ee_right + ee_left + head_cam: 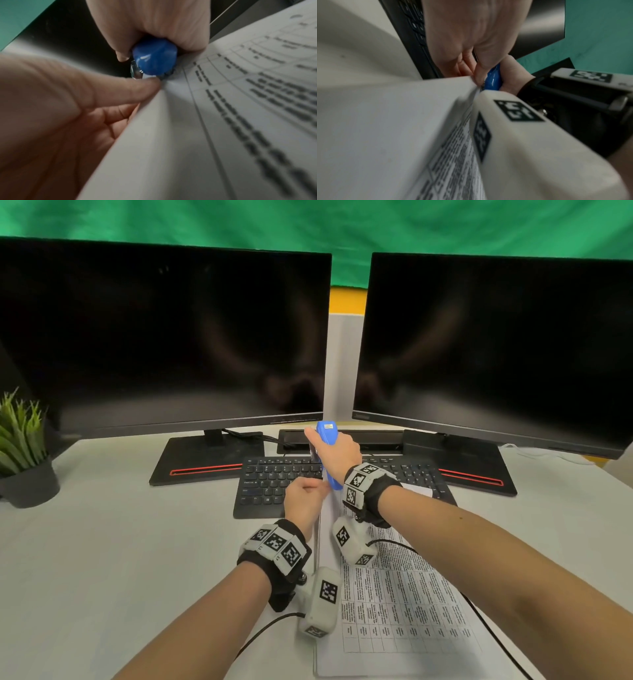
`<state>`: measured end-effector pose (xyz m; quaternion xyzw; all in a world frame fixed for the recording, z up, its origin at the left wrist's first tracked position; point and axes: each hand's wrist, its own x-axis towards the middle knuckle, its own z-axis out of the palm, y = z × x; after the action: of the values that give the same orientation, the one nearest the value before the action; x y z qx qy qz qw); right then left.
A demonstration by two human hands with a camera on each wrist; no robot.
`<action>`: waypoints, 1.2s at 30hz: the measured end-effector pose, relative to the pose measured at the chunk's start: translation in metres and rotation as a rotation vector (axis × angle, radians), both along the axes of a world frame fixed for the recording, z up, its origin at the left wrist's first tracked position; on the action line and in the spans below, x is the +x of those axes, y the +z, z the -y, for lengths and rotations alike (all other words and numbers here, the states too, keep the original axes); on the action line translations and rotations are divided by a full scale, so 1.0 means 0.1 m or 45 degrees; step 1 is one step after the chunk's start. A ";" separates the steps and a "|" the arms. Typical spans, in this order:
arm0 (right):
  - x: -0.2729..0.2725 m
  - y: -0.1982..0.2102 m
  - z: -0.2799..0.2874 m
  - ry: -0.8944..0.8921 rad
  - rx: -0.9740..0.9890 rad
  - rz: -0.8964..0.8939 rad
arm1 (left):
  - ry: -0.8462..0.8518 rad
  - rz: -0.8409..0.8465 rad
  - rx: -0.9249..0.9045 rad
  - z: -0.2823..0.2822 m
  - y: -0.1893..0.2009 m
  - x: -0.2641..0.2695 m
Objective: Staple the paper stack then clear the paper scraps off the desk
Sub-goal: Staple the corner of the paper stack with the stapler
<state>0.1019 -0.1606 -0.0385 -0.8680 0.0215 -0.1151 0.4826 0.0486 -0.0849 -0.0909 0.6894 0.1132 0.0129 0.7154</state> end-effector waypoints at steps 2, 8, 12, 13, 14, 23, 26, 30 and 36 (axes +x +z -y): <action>0.02 -0.02 -0.01 0.004 0.007 0.028 | -0.043 -0.005 -0.010 -0.03 0.03 0.00; 0.03 -0.05 0.01 0.013 -0.007 0.093 | -0.393 -0.009 -0.060 -0.12 0.18 -0.06; 0.04 -0.08 -0.02 0.028 -0.008 0.085 | -0.484 0.015 0.051 -0.15 0.20 -0.06; 0.05 -0.09 -0.02 0.013 0.000 0.089 | -0.488 0.026 0.080 -0.14 0.22 -0.06; 0.06 -0.11 -0.03 -0.004 0.011 0.084 | -0.473 0.037 0.102 -0.14 0.22 -0.06; -0.05 0.01 -0.02 0.040 0.071 0.043 | -0.490 -0.104 0.072 -0.11 0.29 -0.13; -0.17 0.19 0.08 -0.014 0.276 0.047 | -0.494 -0.150 0.204 -0.08 0.25 -0.10; -0.20 0.49 0.44 -0.256 0.845 0.018 | -0.365 -0.185 0.239 -0.04 0.18 -0.08; -0.49 0.25 1.73 -0.366 0.720 -0.376 | -0.290 0.005 0.363 0.06 0.31 -0.33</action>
<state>0.0532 -0.3335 -0.0138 -0.6955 0.2439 -0.0446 0.6744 0.0154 -0.0909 -0.0598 0.7922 0.0303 -0.0510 0.6073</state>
